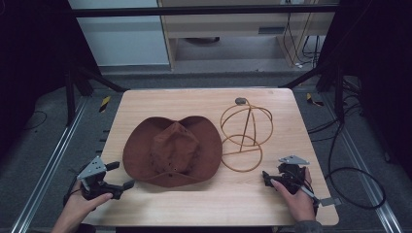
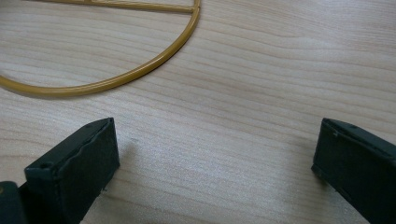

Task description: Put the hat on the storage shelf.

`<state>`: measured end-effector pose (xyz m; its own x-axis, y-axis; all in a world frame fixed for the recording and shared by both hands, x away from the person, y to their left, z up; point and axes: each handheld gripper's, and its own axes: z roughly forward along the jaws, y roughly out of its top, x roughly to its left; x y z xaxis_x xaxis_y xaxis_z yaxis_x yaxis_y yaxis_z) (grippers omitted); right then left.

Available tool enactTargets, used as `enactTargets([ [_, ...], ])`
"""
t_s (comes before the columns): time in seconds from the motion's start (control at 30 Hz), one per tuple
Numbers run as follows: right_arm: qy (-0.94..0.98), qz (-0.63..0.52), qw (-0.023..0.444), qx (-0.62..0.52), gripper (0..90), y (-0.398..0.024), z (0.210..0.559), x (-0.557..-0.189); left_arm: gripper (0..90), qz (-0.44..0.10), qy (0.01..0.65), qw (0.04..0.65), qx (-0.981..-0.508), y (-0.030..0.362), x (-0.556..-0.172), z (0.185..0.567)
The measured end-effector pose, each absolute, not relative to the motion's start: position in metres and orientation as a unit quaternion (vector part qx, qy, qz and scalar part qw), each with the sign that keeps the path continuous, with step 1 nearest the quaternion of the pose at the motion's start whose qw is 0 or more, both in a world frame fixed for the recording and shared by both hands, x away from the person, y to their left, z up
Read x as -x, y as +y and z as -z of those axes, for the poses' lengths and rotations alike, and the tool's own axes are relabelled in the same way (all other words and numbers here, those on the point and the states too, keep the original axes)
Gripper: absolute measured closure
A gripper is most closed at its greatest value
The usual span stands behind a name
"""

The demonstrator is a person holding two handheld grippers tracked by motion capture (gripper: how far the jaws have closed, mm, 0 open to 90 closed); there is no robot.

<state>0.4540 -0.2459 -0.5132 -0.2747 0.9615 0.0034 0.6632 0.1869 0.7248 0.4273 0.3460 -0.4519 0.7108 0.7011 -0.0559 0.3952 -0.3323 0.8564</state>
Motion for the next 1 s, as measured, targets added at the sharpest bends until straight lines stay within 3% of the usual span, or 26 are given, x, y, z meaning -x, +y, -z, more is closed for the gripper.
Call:
enactTargets([
  [0.13,0.733,-0.316,0.236,-0.554,0.4,-0.246,0.513,-0.454,2.5,-0.153,0.352,0.493,-0.781,0.346,-0.426,0.441],
  [0.33,0.733,-0.316,0.236,-0.554,0.4,-0.246,0.513,-0.454,3.2,-0.156,0.353,0.481,-0.787,0.344,-0.431,0.434],
  [1.0,0.733,-0.316,0.236,-0.554,0.4,-0.246,0.513,-0.454,4.3,-0.145,0.301,0.367,-0.868,0.266,-0.504,0.365],
])
